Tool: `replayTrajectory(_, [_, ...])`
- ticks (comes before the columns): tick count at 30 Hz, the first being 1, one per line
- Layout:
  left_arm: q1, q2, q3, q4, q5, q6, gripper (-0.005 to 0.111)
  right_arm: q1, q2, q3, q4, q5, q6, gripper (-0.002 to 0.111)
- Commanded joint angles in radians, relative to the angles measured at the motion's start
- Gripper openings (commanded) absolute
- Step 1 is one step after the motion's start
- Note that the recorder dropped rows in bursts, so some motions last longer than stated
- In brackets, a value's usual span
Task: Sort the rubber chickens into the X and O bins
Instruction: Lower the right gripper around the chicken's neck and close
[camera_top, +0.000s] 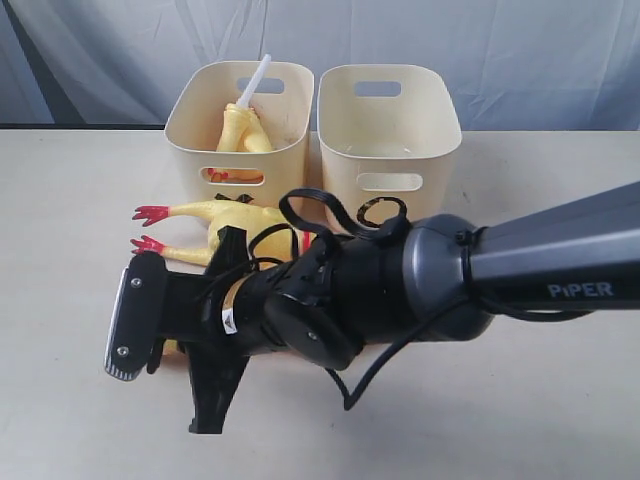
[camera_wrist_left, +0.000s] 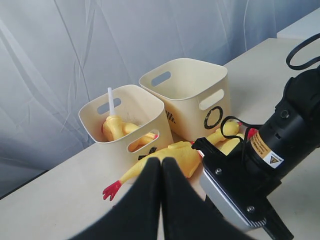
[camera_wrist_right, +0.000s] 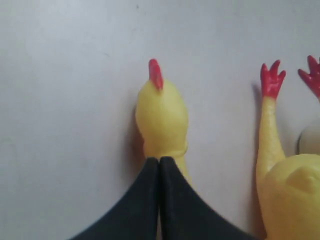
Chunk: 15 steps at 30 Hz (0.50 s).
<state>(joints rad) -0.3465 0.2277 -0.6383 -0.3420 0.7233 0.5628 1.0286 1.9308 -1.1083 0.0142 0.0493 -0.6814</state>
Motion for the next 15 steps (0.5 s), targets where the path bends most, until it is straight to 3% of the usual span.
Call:
replayTrajectory(1, [0.004, -0.006, 0.006, 0.001, -0.009, -0.002, 0.000, 0.000, 0.005, -0.004, -0.014, -0.049, 0.001, 0.000])
replayTrajectory(3, [0.004, -0.006, 0.006, 0.001, -0.009, -0.002, 0.000, 0.000, 0.013, -0.004, -0.014, -0.049, 0.001, 0.008])
replayTrajectory(9, [0.004, -0.006, 0.006, 0.001, -0.009, -0.002, 0.000, 0.000, 0.048, -0.004, -0.014, -0.087, 0.001, 0.049])
replayTrajectory(15, [0.004, -0.006, 0.006, 0.001, -0.009, -0.002, 0.000, -0.004, 0.068, -0.004, -0.057, -0.092, -0.007, 0.047])
